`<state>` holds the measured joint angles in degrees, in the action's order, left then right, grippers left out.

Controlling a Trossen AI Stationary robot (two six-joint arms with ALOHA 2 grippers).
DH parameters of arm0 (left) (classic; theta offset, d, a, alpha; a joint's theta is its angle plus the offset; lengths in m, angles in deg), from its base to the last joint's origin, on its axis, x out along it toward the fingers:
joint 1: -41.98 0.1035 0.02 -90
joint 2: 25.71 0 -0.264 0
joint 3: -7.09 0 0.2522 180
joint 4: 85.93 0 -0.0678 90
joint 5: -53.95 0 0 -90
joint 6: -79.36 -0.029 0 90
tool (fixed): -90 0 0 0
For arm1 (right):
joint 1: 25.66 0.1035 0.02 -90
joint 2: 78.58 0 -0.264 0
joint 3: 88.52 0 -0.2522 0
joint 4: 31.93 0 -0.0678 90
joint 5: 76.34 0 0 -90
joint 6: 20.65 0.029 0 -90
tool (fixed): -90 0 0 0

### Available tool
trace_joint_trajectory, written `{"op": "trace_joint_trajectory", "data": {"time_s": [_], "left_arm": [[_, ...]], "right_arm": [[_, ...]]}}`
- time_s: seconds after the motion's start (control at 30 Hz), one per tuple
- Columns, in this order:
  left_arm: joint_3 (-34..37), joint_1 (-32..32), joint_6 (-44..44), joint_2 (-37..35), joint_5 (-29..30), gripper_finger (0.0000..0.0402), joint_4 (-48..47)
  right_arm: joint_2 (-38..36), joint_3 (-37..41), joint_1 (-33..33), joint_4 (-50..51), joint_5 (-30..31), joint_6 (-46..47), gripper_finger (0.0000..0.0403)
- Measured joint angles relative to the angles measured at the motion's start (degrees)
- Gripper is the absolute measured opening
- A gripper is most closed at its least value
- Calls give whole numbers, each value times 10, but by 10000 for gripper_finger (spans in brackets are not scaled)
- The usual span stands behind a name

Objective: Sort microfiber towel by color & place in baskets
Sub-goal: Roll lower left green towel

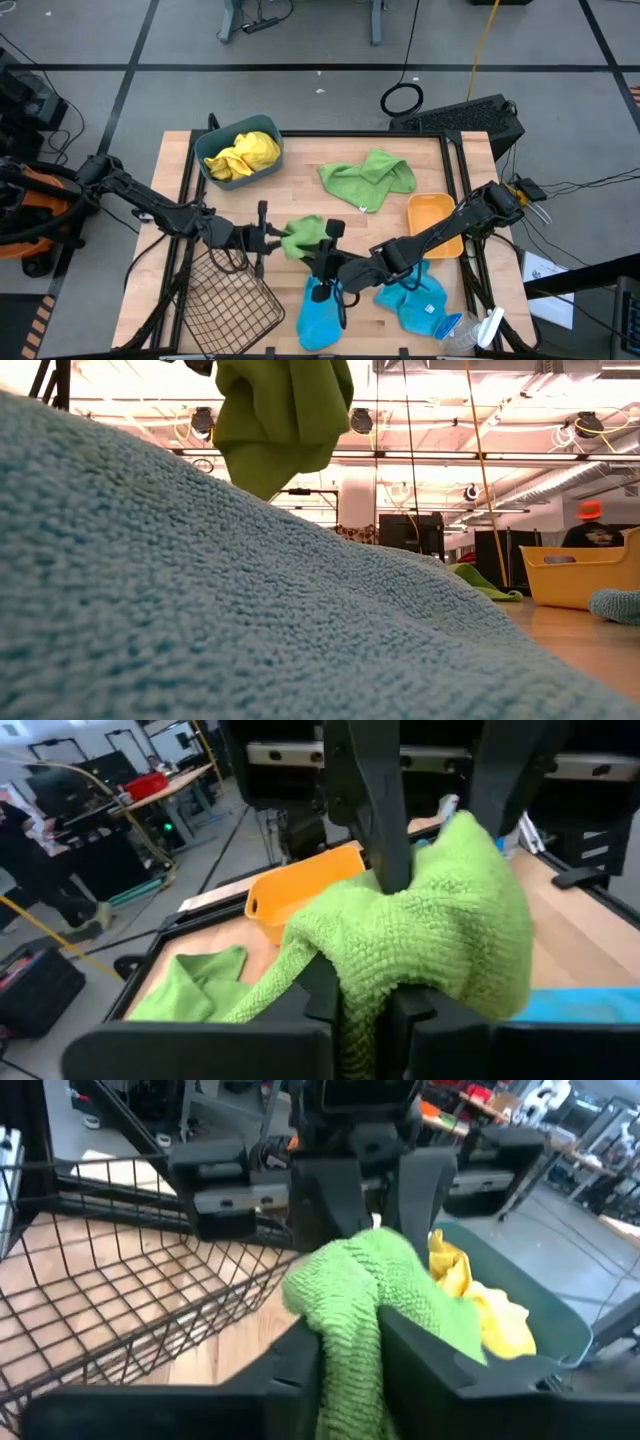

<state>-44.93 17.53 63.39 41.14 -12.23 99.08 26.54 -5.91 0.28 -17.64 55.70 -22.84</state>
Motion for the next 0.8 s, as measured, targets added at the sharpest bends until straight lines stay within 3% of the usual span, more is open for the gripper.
{"op": "trace_joint_trajectory", "data": {"time_s": [0.17,0.4,0.57,0.8], "left_arm": [[0,-1,-10,-3,5,15,-3],[0,-10,-9,-27,7,24,-41],[-1,-35,2,-54,7,25,-66],[-1,-73,6,-88,-1,26,-126]], "right_arm": [[0,-1,8,45,27,21,157],[0,0,30,131,73,74,235],[0,0,43,194,87,142,259],[0,0,47,185,96,164,263]]}}
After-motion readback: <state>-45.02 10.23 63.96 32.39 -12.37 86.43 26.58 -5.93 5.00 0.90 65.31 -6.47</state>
